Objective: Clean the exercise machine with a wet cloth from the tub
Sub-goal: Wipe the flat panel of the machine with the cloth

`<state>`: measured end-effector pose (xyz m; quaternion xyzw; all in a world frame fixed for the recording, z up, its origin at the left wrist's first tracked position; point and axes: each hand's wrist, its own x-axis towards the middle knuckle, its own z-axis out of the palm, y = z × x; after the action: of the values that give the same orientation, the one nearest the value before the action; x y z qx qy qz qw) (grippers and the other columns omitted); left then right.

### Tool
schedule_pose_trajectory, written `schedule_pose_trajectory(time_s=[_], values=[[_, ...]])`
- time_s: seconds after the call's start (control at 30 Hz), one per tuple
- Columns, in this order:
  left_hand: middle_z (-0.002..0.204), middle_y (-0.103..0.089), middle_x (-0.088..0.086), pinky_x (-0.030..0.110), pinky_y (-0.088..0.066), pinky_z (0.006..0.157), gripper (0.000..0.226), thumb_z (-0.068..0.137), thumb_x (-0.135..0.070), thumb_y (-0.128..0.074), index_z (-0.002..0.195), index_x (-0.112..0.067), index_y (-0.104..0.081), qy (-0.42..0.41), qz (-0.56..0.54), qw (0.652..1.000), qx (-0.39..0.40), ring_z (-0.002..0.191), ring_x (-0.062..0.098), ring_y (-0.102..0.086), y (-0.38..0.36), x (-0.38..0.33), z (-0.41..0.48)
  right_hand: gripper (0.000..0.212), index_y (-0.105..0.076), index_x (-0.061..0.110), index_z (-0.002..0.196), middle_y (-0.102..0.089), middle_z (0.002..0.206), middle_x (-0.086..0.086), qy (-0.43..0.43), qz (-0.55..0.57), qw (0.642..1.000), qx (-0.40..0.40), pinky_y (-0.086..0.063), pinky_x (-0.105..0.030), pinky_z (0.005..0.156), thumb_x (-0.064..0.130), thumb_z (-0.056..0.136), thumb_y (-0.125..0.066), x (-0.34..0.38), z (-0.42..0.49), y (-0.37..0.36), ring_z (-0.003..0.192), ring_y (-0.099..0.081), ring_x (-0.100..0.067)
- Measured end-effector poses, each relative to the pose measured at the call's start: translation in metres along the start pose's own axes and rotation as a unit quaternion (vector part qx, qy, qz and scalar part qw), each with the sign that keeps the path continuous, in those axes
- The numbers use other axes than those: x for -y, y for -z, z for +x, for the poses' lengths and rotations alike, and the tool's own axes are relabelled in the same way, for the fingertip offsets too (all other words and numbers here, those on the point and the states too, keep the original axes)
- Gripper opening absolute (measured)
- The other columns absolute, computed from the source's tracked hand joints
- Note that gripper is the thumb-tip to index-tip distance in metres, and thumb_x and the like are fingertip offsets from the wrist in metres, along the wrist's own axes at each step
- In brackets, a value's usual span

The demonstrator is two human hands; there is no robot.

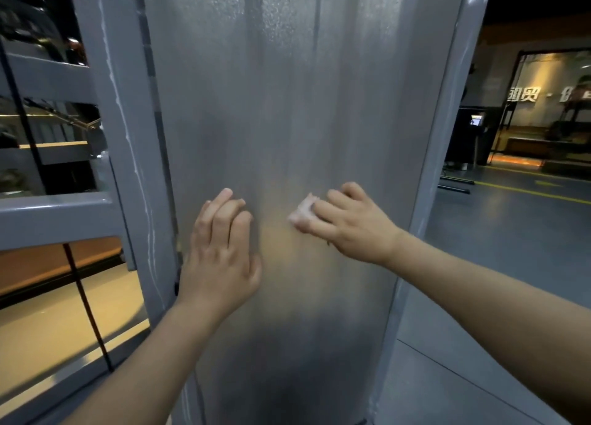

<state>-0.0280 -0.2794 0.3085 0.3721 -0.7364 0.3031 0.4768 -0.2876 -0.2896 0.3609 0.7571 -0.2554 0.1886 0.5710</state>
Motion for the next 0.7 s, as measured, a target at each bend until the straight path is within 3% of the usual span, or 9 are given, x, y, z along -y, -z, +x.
schedule_pose_trajectory(time_s=[0.13,0.2,0.23,0.3,0.37,0.43,0.53,0.6,0.7], values=[[0.133,-0.042,0.018,0.052,-0.02,0.126,0.04,0.082,-0.013,-0.043,0.116,0.004,-0.055,0.01,-0.008,1.0,0.01,0.144,0.041,-0.035,-0.001,-0.004,-0.002,0.038,-0.051,0.032,0.123,-0.065,0.103,0.0,-0.307,0.016,0.95,-0.05,-0.035,-0.042,0.074,0.011,0.091,-0.047,-0.052,0.033,0.01,0.078,-0.053,-0.031],[0.135,-0.042,0.02,0.053,-0.019,0.126,0.041,0.081,-0.012,-0.044,0.117,0.005,-0.054,0.022,-0.013,1.0,0.011,0.145,0.042,-0.034,-0.002,-0.007,-0.003,0.046,-0.053,0.027,0.126,-0.066,0.11,-0.003,-0.379,0.056,0.921,-0.071,-0.031,-0.041,0.074,0.011,0.082,-0.051,-0.037,0.049,0.006,0.081,-0.054,-0.033],[0.136,-0.043,0.021,0.054,-0.019,0.126,0.041,0.081,-0.011,-0.044,0.117,0.005,-0.054,0.028,-0.017,0.999,0.01,0.146,0.043,-0.034,-0.003,-0.009,-0.003,0.053,-0.052,0.024,0.131,-0.066,0.111,-0.008,-0.342,0.061,0.935,-0.07,-0.03,-0.04,0.073,0.011,0.08,-0.055,-0.02,0.05,0.0,0.082,-0.055,-0.033],[0.138,-0.042,0.022,0.053,-0.019,0.126,0.042,0.081,-0.009,-0.043,0.119,0.006,-0.053,0.031,-0.026,0.999,0.003,0.146,0.044,-0.033,-0.003,-0.011,-0.003,0.054,-0.053,0.02,0.136,-0.065,0.107,-0.011,-0.142,0.056,0.987,-0.049,-0.035,-0.04,0.073,0.005,0.084,-0.053,0.015,0.034,-0.009,0.08,-0.055,-0.031],[0.139,-0.041,0.023,0.054,-0.019,0.126,0.042,0.081,-0.007,-0.044,0.12,0.006,-0.051,0.024,-0.038,0.999,-0.006,0.145,0.044,-0.034,-0.003,-0.01,-0.004,0.046,-0.063,0.022,0.131,-0.063,0.096,-0.006,-0.005,0.056,0.998,-0.026,-0.041,-0.04,0.07,0.003,0.093,-0.045,0.019,0.017,-0.005,0.076,-0.053,-0.028],[0.138,-0.041,0.024,0.054,-0.021,0.125,0.041,0.081,-0.005,-0.044,0.12,0.007,-0.05,0.013,-0.05,0.999,-0.013,0.144,0.045,-0.035,-0.003,-0.008,-0.005,0.046,-0.066,0.025,0.128,-0.062,0.091,-0.004,-0.039,0.032,0.998,-0.038,-0.041,-0.039,0.07,0.005,0.094,-0.041,-0.002,0.023,0.001,0.074,-0.052,-0.028],[0.139,-0.041,0.025,0.052,-0.019,0.126,0.042,0.079,-0.001,-0.047,0.121,0.003,-0.046,0.002,-0.062,0.998,-0.016,0.144,0.044,-0.034,-0.002,-0.006,-0.005,0.047,-0.054,0.03,0.13,-0.066,0.095,-0.003,-0.284,0.021,0.954,-0.089,-0.034,-0.04,0.071,0.009,0.09,-0.041,-0.036,0.057,0.004,0.075,-0.054,-0.032],[0.138,-0.041,0.026,0.051,-0.019,0.126,0.043,0.077,0.002,-0.049,0.12,0.002,-0.046,-0.003,-0.065,0.998,-0.022,0.143,0.045,-0.036,-0.001,-0.006,-0.005,0.055,-0.05,0.027,0.132,-0.068,0.102,-0.004,-0.375,0.059,0.918,-0.112,-0.032,-0.04,0.072,0.008,0.08,-0.05,-0.029,0.075,0.002,0.078,-0.055,-0.033],[0.138,-0.041,0.027,0.056,-0.026,0.122,0.042,0.076,0.002,-0.048,0.118,0.005,-0.048,-0.005,-0.067,0.997,-0.022,0.142,0.047,-0.038,-0.002,-0.004,-0.009,0.056,-0.058,0.019,0.136,-0.065,0.1,-0.009,-0.222,0.076,0.967,-0.1,-0.034,-0.039,0.07,0.002,0.083,-0.051,0.02,0.058,-0.01,0.077,-0.055,-0.032]])
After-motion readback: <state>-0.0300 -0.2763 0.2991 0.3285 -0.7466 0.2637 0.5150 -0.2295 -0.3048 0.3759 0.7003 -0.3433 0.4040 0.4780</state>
